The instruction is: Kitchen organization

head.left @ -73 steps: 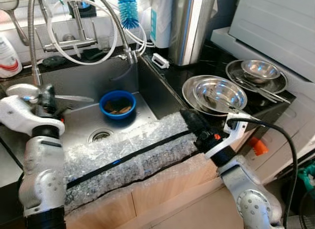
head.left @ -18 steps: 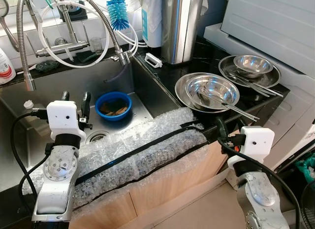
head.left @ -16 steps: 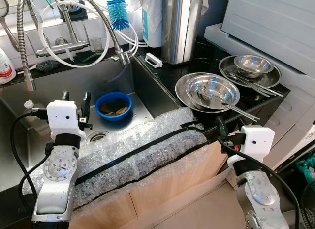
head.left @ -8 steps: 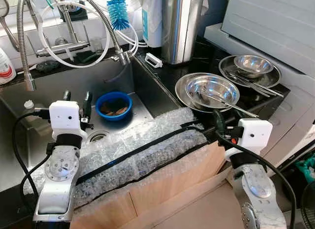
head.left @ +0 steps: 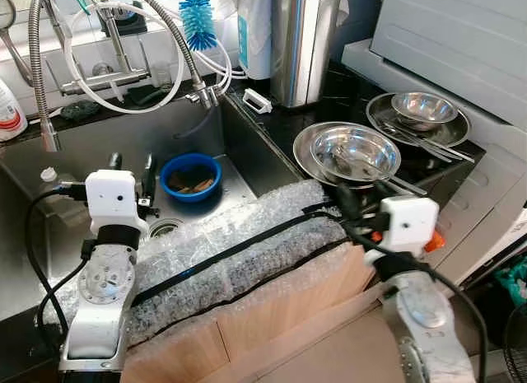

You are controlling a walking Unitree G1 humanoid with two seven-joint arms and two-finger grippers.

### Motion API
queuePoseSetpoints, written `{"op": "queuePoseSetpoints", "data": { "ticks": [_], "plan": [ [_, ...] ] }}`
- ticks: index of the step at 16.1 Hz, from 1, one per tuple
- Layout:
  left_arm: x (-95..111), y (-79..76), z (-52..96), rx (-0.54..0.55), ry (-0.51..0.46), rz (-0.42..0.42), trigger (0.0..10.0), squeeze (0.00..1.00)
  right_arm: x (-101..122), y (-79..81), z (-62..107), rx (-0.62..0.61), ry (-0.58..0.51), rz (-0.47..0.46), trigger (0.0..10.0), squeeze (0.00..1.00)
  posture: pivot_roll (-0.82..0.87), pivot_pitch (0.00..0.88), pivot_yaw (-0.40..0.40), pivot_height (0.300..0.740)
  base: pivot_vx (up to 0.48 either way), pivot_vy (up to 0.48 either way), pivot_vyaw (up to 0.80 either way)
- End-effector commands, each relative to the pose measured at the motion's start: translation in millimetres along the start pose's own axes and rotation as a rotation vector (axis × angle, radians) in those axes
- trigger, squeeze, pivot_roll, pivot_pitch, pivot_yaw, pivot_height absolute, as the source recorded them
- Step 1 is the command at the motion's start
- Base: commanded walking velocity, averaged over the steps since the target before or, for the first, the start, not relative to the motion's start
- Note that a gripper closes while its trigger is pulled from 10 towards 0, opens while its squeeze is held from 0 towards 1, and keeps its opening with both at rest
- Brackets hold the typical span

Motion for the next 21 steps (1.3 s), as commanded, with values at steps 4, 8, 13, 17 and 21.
{"op": "queuePoseSetpoints", "data": {
  "ticks": [4, 8, 13, 17, 21],
  "plan": [
    [-1.9, -1.0, 0.3, -0.011, 0.005, -0.004, 10.0, 0.00, -3.0, 14.3, -0.5, 0.076, 0.007, 0.011, 10.0, 0.00, -0.04, 0.009, 0.014, 0.740, 0.000, 0.000, 0.00],
    [-3.1, -0.8, 0.4, -0.012, 0.011, -0.005, 10.0, 0.00, -4.7, 9.4, -1.1, 0.048, 0.020, 0.011, 10.0, 0.00, -0.04, 0.011, 0.014, 0.740, 0.000, 0.000, 0.00],
    [-5.7, -2.5, 1.4, -0.022, 0.021, -0.003, 10.0, 0.00, -22.2, -3.9, 5.7, -0.040, 0.106, 0.001, 10.0, 0.00, -0.05, 0.013, 0.014, 0.740, 0.000, 0.000, 0.00],
    [-5.0, -3.6, 1.1, -0.032, 0.015, -0.017, 10.0, 0.00, -21.9, -5.7, 6.0, -0.061, 0.108, 0.016, 10.0, 0.00, -0.04, 0.011, 0.014, 0.740, 0.000, 0.000, 0.00],
    [-5.6, -4.4, 2.3, -0.038, 0.014, -0.027, 10.0, 0.00, -23.5, -12.7, 9.2, -0.113, 0.118, 0.020, 10.0, 0.00, -0.04, 0.013, 0.014, 0.740, 0.000, 0.000, 0.00]
  ]
}}
Point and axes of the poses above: a point about 5 cm out from each wrist's last joint towards the gripper, its own z axis pointing back from the gripper into the wrist, its own x axis along the axis of the wrist's last joint, y = z × x, the point moved 4 cm from there along -z, pointing out of the wrist towards the gripper, and after that the axes turned 10 degrees about z, right-handed, at the moved point
